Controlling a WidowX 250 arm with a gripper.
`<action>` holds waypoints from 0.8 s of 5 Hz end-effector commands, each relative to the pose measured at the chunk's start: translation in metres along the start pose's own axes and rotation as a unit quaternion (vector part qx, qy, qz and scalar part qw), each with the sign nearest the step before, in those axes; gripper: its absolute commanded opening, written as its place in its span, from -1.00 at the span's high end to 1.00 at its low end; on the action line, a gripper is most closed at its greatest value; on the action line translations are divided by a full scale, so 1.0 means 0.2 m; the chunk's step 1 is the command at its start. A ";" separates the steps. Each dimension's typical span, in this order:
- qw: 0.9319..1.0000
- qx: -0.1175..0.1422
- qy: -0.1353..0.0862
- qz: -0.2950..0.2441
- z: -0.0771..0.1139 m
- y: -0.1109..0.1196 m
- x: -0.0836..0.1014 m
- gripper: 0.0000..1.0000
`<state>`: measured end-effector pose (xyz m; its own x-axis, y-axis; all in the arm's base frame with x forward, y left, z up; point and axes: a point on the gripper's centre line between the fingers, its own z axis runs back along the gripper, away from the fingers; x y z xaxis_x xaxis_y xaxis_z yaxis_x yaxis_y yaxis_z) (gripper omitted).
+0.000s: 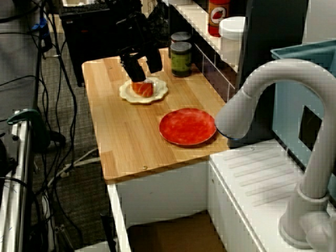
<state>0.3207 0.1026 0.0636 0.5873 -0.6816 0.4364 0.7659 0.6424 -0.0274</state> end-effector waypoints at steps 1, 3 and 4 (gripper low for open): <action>0.999 0.045 0.001 -0.022 0.14 0.04 0.05 -1.00; 0.999 0.049 0.013 -0.016 0.13 0.05 0.02 -1.00; 0.998 0.052 0.018 -0.014 0.12 0.04 -0.01 -1.00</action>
<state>0.3127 0.1105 0.0552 0.5949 -0.7007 0.3939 0.7582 0.6519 0.0146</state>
